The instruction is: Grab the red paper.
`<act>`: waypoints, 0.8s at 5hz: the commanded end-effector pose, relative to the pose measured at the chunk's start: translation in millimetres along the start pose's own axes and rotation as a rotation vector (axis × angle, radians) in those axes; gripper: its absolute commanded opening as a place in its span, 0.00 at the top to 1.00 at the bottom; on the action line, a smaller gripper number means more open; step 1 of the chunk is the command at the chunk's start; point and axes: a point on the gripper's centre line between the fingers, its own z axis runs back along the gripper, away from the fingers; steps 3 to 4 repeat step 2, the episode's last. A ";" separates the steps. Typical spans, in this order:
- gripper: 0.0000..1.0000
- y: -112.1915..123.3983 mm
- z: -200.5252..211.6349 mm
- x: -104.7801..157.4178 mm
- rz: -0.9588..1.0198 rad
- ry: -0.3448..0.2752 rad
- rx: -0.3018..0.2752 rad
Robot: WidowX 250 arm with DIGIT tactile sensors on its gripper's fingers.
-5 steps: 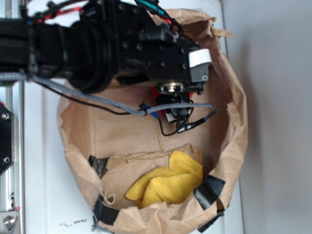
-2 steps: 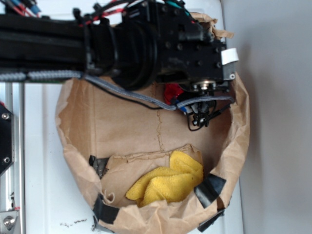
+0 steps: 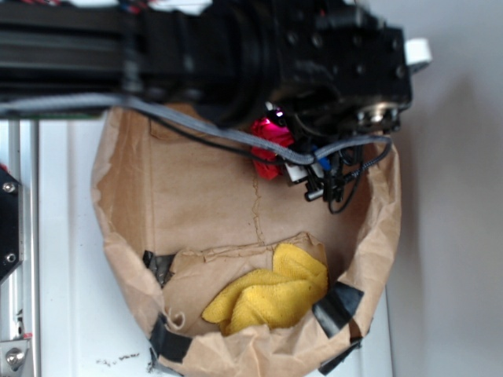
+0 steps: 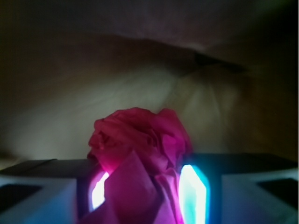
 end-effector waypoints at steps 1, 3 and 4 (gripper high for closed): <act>1.00 0.9 55.5 -10.1 -0.060 -0.059 -0.024; 1.00 4.1 62.9 -29.1 -0.091 -0.136 0.007; 1.00 4.1 62.9 -29.1 -0.091 -0.136 0.007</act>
